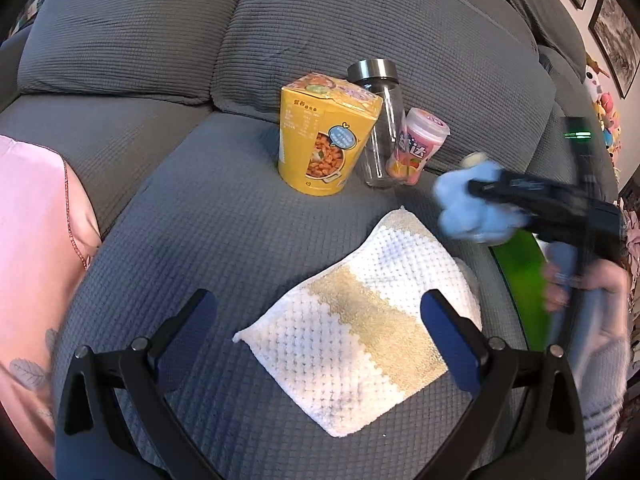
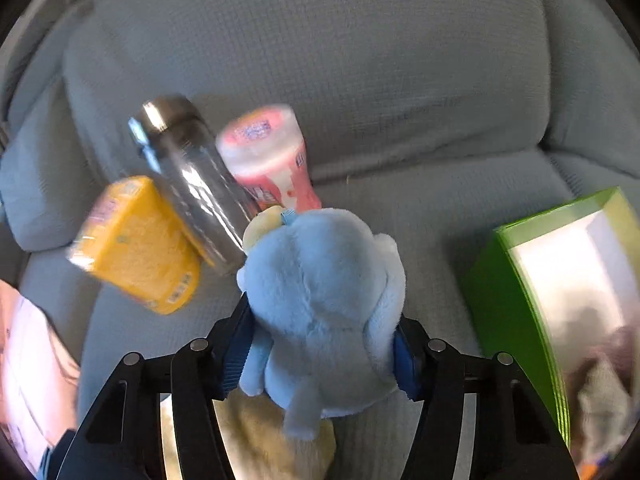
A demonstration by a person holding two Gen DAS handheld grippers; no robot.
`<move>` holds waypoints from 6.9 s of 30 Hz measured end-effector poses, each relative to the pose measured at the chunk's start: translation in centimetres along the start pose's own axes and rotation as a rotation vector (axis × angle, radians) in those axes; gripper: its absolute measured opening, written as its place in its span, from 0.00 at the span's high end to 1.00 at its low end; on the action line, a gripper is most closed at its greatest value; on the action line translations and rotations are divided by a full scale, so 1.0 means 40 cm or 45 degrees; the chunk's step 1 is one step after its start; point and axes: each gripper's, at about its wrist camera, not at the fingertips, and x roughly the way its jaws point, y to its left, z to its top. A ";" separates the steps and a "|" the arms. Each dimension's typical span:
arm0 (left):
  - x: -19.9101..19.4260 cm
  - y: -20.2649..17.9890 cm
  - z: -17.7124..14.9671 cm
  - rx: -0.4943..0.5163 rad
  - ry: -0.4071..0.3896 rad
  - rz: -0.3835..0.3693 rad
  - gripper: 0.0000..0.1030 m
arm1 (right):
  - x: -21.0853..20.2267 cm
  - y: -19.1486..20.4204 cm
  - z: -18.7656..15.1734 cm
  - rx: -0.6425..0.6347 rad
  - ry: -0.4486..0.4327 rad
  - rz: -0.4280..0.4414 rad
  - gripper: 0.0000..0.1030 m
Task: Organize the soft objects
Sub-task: 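Lift the light-blue plush toy and carry it over the green box, then drop the plush toy into the box and move the right gripper back, then grasp the white-and-beige knit cloth with the right gripper and lift, then carry the knit cloth over the green box and lower it inside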
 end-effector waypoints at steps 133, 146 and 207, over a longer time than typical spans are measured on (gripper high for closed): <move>0.066 -0.056 -0.118 -0.153 0.224 0.021 0.22 | 0.076 0.052 -0.193 -0.157 0.287 0.186 0.16; 0.107 -0.103 -0.110 -0.144 0.293 -0.140 0.81 | 0.106 0.110 -0.258 -0.099 0.491 0.618 0.69; 0.057 -0.868 -0.047 0.643 0.141 -0.608 0.81 | -0.402 -0.519 -0.157 0.515 -0.310 0.293 0.69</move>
